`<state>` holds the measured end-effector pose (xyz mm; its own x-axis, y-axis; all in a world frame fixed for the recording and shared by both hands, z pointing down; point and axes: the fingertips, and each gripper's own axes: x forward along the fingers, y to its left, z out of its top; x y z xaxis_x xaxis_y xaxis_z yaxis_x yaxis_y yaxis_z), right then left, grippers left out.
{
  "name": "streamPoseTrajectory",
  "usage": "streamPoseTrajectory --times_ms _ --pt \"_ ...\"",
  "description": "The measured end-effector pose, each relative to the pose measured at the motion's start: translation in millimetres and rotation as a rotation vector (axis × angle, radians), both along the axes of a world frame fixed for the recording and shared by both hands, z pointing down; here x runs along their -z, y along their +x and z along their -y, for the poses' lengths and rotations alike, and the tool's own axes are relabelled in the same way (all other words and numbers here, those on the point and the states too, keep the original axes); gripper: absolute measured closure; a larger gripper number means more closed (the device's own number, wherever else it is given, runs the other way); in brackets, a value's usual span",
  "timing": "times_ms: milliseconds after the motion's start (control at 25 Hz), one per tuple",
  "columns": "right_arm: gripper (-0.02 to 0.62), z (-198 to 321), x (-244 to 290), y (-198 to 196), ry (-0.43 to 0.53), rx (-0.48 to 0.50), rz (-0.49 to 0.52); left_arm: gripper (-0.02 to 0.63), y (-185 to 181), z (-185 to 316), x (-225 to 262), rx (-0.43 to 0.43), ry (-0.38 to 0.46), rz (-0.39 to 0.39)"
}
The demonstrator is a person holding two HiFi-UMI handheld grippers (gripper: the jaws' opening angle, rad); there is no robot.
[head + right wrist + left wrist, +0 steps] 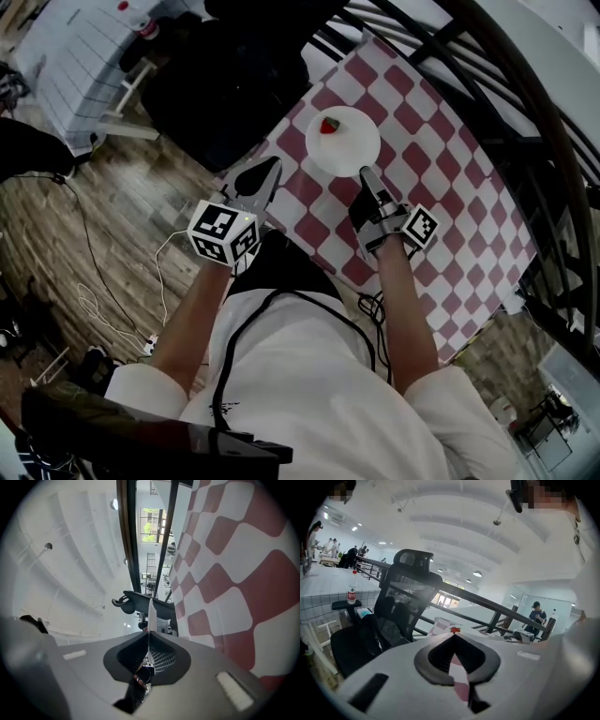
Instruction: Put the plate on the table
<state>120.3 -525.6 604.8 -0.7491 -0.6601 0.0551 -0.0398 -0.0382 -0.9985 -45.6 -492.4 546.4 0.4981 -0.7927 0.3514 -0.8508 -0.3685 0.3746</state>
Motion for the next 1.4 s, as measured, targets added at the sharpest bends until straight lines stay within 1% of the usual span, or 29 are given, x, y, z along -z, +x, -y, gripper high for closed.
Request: streamPoseTrajectory --times_ms 360,680,840,1120,1400 --pt "0.578 19 -48 -12 -0.032 -0.032 -0.023 0.601 0 16 -27 -0.042 -0.025 0.013" --pt "0.578 29 -86 -14 -0.084 -0.035 -0.075 0.601 -8 27 -39 -0.065 -0.031 0.026" --pt "0.578 32 -96 -16 -0.111 -0.043 -0.096 0.601 -11 29 -39 -0.064 -0.03 0.019" --pt "0.58 36 -117 -20 -0.205 -0.052 -0.159 0.601 -17 31 -38 -0.049 -0.03 0.013" --pt "0.575 40 -128 -23 -0.278 -0.067 -0.214 0.601 -19 33 -39 -0.04 -0.031 0.013"
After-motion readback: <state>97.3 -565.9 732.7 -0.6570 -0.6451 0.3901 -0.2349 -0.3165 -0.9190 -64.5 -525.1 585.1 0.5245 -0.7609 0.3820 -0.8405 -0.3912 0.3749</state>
